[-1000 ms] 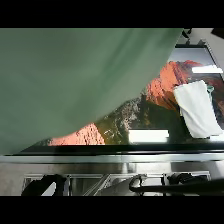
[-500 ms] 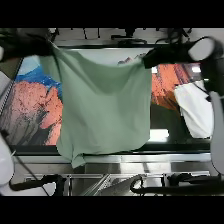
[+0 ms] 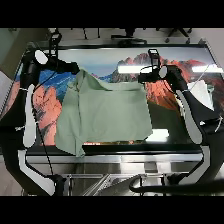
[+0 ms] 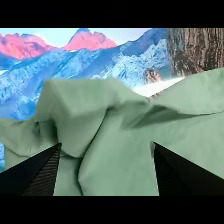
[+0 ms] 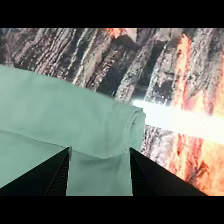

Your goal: Fold the shirts.

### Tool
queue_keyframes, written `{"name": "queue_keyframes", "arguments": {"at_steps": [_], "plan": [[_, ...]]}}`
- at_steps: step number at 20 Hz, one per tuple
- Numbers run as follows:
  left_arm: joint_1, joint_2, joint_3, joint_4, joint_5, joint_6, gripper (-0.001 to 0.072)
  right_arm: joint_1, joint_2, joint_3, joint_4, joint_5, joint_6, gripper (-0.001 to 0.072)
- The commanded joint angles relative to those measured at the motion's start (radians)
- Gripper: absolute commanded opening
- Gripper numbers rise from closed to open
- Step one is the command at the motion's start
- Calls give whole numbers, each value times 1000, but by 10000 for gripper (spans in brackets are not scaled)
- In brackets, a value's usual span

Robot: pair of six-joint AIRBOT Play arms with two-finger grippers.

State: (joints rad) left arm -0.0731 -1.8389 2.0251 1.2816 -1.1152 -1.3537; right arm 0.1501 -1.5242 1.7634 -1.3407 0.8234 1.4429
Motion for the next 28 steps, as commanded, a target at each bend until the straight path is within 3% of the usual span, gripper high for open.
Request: {"name": "queue_keyframes", "arguments": {"at_steps": [1, 5, 7, 11, 14, 19, 24, 28], "plan": [[47, 85, 21, 0, -120, -53, 620, -62, 82, 0, -11, 122, 46, 421], [142, 310, -170, 10, -372, -8, 618, -213, 253, -2, -11, 412, -30, 420], [192, 414, -307, 10, -437, -7, 592, -282, 304, -32, -10, 551, -47, 420], [322, 631, -714, 10, -393, -5, 592, -386, 421, -304, 0, 596, -105, 419], [442, 719, -1015, -3, -319, -5, 592, -435, 460, -533, 119, 594, -180, 419], [616, 647, -1223, -139, -270, 52, 593, -436, 443, -730, 349, 478, -307, 419], [661, 474, -1246, -248, -207, 123, 593, -389, 336, -787, 391, 455, -322, 420], [644, 371, -1245, -422, -151, 202, 592, -257, 244, -793, 396, 456, -321, 420]]}}
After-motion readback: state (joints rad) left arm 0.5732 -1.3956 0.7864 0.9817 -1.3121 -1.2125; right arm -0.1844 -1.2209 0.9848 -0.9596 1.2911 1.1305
